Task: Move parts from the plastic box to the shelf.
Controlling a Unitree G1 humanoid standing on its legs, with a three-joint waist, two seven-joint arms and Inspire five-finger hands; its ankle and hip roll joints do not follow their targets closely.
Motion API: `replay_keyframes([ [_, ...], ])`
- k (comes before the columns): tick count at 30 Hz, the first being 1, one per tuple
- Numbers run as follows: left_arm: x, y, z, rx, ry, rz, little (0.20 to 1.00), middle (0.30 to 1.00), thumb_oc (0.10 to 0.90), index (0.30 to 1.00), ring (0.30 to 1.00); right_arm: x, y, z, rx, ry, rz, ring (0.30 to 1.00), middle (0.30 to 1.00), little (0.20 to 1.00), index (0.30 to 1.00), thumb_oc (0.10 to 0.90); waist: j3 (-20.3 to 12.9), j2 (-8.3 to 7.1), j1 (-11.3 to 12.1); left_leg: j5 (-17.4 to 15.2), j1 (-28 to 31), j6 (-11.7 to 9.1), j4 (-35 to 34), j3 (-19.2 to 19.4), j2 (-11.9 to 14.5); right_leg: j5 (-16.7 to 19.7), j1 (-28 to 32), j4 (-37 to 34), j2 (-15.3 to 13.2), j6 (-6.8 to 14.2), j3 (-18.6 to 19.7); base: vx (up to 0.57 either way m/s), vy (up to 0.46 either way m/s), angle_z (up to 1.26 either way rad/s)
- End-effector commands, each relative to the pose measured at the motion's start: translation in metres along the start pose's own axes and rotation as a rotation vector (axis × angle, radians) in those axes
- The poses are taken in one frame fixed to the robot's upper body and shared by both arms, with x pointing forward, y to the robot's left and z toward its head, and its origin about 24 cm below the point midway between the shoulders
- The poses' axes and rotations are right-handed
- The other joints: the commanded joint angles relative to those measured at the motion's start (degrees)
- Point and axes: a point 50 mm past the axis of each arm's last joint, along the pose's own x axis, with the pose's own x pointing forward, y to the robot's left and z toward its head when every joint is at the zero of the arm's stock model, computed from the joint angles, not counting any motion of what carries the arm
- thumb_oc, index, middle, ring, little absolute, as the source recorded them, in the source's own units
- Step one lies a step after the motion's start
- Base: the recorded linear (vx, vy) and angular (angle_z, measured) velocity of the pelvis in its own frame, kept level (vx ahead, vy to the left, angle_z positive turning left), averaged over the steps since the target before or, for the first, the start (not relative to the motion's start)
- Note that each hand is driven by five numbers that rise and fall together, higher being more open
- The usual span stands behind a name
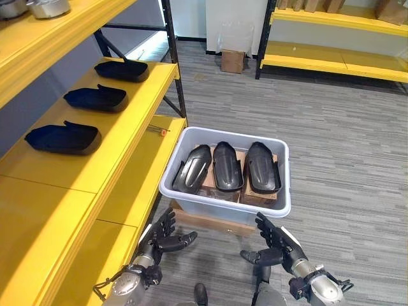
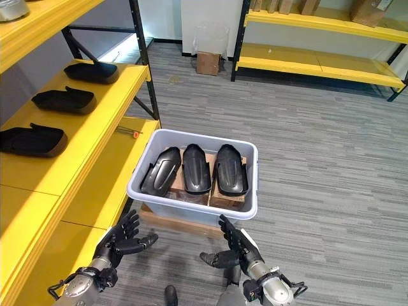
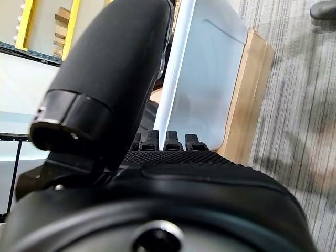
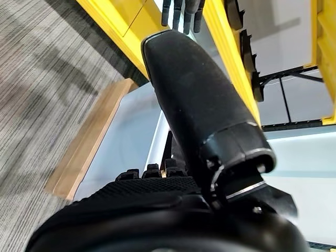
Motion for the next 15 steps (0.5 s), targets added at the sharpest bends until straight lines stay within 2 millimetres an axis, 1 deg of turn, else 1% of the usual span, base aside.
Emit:
replay_keyframes([
  [1,0.012,-0.013,0.050,0.017,-0.255,-0.078,1.000,1.000,0.900,1.000,1.000,0.008,-0.008,0.054,-0.079,-0.253,0.012,1.000,1.000,1.000,1.000,0.900,-1.90,1.72,-0.79,-10.02,4.75,-1.57,4.42,-1.23,4.40,-0.59,-1.30,5.11,3.34,0.01,-1.68,0.19,-0.178,0.39],
  [3,0.015,-0.016,0.053,0.016,-0.261,-0.085,1.000,1.000,0.900,1.000,1.000,0.008,-0.012,0.058,-0.081,-0.264,-0.008,1.000,1.000,1.000,1.000,0.900,-2.37,2.18,-1.47,-9.95,4.91,-2.57,5.24,-1.52,6.37,-3.43,-1.57,7.88,4.57,-0.99,-2.80,0.17,-0.196,0.18],
  [5,0.017,-0.019,0.053,0.003,-0.265,-0.091,1.000,1.000,0.900,1.000,1.000,0.009,-0.013,0.058,-0.070,-0.266,-0.014,1.000,1.000,1.000,1.000,0.900,-2.73,2.29,-1.86,-9.92,4.77,-3.26,6.04,-1.72,7.79,-5.10,-1.46,9.01,5.54,-1.85,-3.24,0.14,-0.183,0.07],
  [6,0.017,-0.020,0.054,-0.002,-0.269,-0.093,1.000,1.000,0.900,1.000,1.000,0.008,-0.014,0.061,-0.069,-0.279,-0.015,1.000,1.000,1.000,1.000,0.900,-2.93,2.40,-2.03,-9.55,4.65,-3.76,6.65,-1.71,8.57,-5.98,-1.38,9.49,6.31,-2.34,-3.49,0.21,-0.256,0.16],
  [7,0.019,-0.022,0.056,-0.017,-0.274,-0.093,1.000,1.000,0.900,1.000,1.000,0.008,-0.016,0.062,-0.070,-0.285,-0.022,1.000,1.000,1.000,1.000,0.900,-3.21,2.40,-2.17,-8.26,4.28,-4.73,8.47,-1.77,9.98,-7.25,-0.88,9.80,7.61,-3.33,-3.45,0.17,-0.201,0.14],
  [8,0.019,-0.022,0.056,-0.018,-0.274,-0.093,1.000,1.000,0.900,1.000,1.000,0.008,-0.016,0.062,-0.070,-0.285,-0.022,1.000,1.000,1.000,1.000,0.900,-3.22,2.45,-2.20,-8.31,4.22,-4.80,8.57,-1.81,10.07,-7.27,-0.87,9.80,7.68,-3.38,-3.50,0.19,-0.244,0.11],
  [9,0.020,-0.023,0.058,-0.028,-0.279,-0.096,1.000,1.000,0.900,1.000,1.000,0.008,-0.017,0.064,-0.066,-0.292,-0.024,1.000,1.000,1.000,1.000,0.900,-3.20,2.35,-2.05,-6.85,3.25,-5.65,11.30,-1.89,10.89,-8.19,-0.19,9.43,8.88,-4.44,-3.42,0.08,-0.115,0.09],
  [10,0.020,-0.023,0.058,-0.028,-0.279,-0.096,1.000,1.000,0.900,1.000,1.000,0.008,-0.017,0.064,-0.066,-0.292,-0.024,1.000,1.000,1.000,1.000,0.900,-3.20,2.39,-2.08,-6.94,3.12,-5.70,11.50,-1.95,10.97,-8.18,-0.19,9.40,8.95,-4.49,-3.47,0.12,-0.176,0.12],
  [11,0.021,-0.023,0.058,-0.029,-0.280,-0.093,1.000,1.000,0.900,1.000,1.000,0.008,-0.017,0.065,-0.068,-0.297,-0.023,1.000,1.000,1.000,1.000,0.900,-3.15,2.33,-1.97,-5.64,2.24,-6.31,13.90,-2.04,11.51,-8.67,0.31,9.12,9.72,-5.18,-3.50,0.09,-0.136,0.01],
  [12,0.020,-0.022,0.058,-0.031,-0.278,-0.089,1.000,1.000,0.900,1.000,1.000,0.008,-0.017,0.065,-0.067,-0.297,-0.023,1.000,1.000,1.000,1.000,0.900,-2.85,2.27,-1.59,-4.24,0.94,-6.81,17.89,-2.24,12.45,-9.44,1.39,8.63,10.76,-6.09,-3.26,0.11,-0.205,0.05],
  [13,0.019,-0.021,0.057,-0.031,-0.273,-0.085,1.000,1.000,0.900,1.000,1.000,0.008,-0.017,0.067,-0.066,-0.302,-0.018,1.000,1.000,1.000,1.000,0.900,-2.53,1.90,-1.26,-1.84,-1.64,-6.99,23.02,-3.21,12.78,-9.78,2.33,7.88,11.52,-7.19,-2.95,0.08,-0.208,0.01],
  [14,0.018,-0.019,0.056,-0.032,-0.271,-0.082,1.000,1.000,0.900,1.000,1.000,0.008,-0.018,0.068,-0.068,-0.306,-0.016,1.000,1.000,1.000,1.000,0.900,-1.52,1.51,-0.40,0.03,-4.23,-6.99,29.23,-4.77,12.52,-10.53,3.44,7.68,12.26,-8.13,-2.22,0.02,-0.182,0.02],
  [15,0.017,-0.018,0.056,-0.028,-0.272,-0.079,1.000,1.000,0.900,1.000,1.000,0.008,-0.019,0.070,-0.071,-0.312,-0.016,1.000,1.000,1.000,1.000,0.900,-0.44,0.91,0.23,1.29,-7.36,-6.75,34.76,-7.08,11.13,-10.81,3.97,7.66,12.27,-8.84,-1.94,0.02,-0.134,-0.03],
])
